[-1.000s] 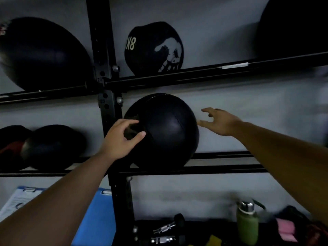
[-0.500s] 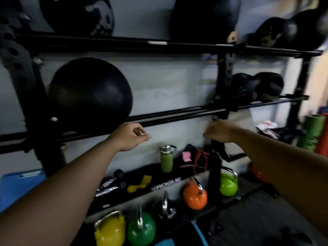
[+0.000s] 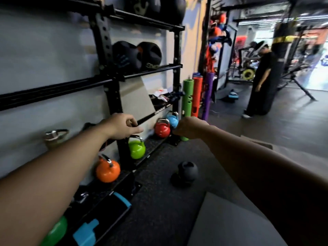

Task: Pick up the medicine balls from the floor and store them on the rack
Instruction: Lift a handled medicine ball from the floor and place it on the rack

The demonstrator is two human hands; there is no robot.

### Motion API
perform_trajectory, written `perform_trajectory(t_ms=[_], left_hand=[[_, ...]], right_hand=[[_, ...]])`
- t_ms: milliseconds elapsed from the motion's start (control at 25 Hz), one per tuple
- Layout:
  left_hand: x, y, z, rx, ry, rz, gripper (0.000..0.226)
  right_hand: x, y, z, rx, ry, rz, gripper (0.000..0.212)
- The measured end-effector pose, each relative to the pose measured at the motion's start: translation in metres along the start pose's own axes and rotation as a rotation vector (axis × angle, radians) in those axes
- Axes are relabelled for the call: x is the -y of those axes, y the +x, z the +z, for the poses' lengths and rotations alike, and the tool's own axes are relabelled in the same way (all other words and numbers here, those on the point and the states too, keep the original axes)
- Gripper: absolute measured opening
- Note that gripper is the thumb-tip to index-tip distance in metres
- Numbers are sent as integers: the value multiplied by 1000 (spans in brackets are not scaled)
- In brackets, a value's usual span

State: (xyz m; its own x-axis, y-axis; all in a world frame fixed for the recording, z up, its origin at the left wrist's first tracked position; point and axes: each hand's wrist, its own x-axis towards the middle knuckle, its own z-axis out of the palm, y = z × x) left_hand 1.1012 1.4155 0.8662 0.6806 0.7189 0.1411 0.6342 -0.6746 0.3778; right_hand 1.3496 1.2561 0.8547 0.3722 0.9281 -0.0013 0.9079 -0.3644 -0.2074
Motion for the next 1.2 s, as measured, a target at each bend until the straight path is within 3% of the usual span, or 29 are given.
perform_trajectory(t_ms=[160, 320, 480, 560, 680, 880, 1200], left_hand=[[-89, 65, 84, 114, 2, 54, 37], [-172, 113, 173, 199, 0, 50, 64], [-215, 139, 238, 275, -20, -7, 48], [-222, 152, 253, 292, 0, -33, 47], [-226, 180, 271, 311, 12, -78, 50], [-209, 241, 315, 353, 8, -115, 68], [-145, 443, 411, 445, -40, -124, 62]], right_hand=[[-128, -8, 14, -21, 69, 128, 36], [-248, -4, 35, 4, 161, 176, 38], [-329, 22, 56, 89, 196, 149, 28], [-349, 38, 61, 135, 224, 130, 25], [-372, 66, 75, 160, 225, 90, 45], [-413, 125, 110, 238, 200, 82, 31], [-462, 324, 160, 264, 218, 167, 43]])
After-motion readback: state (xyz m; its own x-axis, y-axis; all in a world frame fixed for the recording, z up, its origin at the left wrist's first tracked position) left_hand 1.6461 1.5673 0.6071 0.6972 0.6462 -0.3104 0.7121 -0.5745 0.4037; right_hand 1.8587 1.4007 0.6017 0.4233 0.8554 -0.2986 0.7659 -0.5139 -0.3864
